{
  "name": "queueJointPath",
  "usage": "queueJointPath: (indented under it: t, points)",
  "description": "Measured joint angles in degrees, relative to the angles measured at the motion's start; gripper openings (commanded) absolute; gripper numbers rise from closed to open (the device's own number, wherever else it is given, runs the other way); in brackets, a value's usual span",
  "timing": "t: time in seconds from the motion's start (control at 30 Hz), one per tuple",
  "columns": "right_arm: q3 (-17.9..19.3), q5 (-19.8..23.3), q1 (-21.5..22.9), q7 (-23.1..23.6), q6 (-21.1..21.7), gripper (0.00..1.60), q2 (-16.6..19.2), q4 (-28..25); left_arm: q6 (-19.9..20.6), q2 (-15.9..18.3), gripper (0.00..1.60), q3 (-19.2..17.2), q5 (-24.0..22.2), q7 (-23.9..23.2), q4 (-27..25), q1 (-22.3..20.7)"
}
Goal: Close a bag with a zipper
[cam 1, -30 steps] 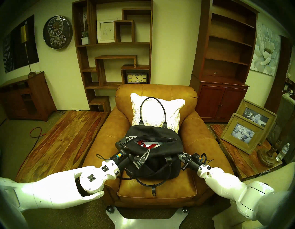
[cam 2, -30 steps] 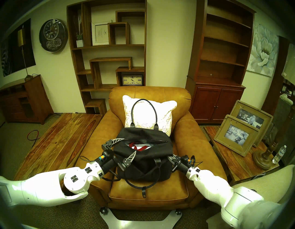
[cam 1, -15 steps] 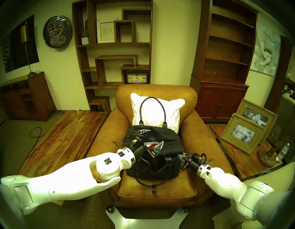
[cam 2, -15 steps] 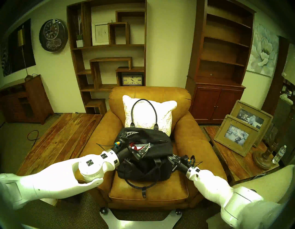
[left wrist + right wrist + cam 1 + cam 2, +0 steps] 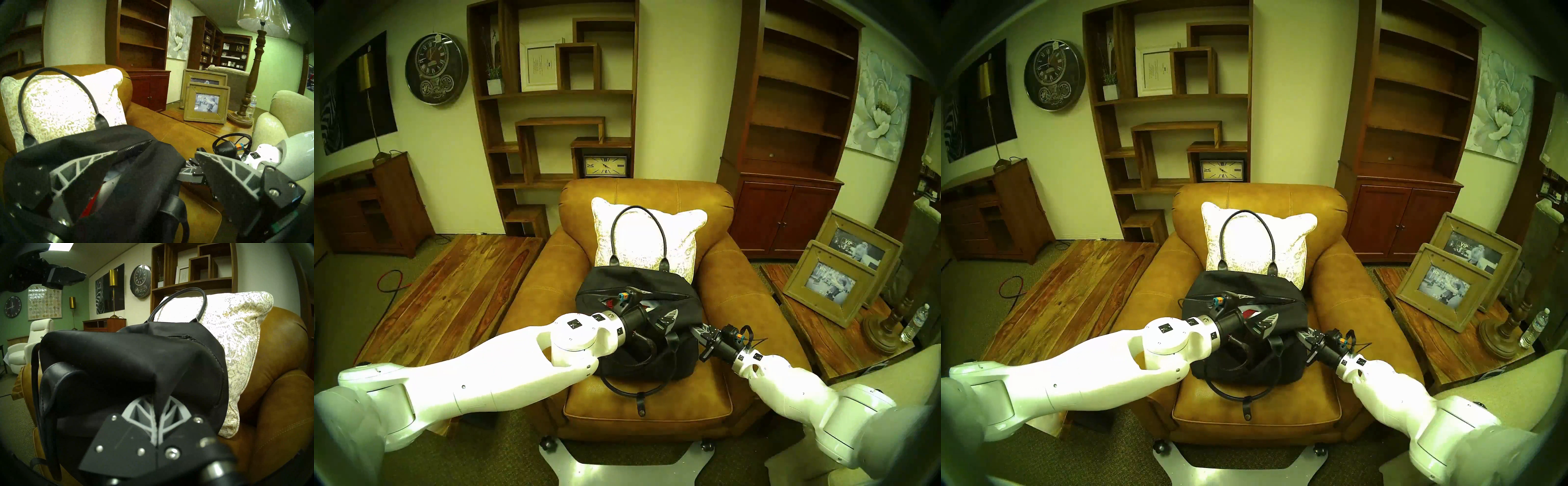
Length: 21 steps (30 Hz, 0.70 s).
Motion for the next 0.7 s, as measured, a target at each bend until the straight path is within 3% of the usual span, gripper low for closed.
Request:
queueJointPath:
  t: [0.7]
  points:
    - [-0.27, -1.51, -0.01, 0.17, -0.69, 0.00, -0.17, -0.01, 4.23, -12.66, 1.60, 4.34, -9.02, -0.89, 15.66, -7.56]
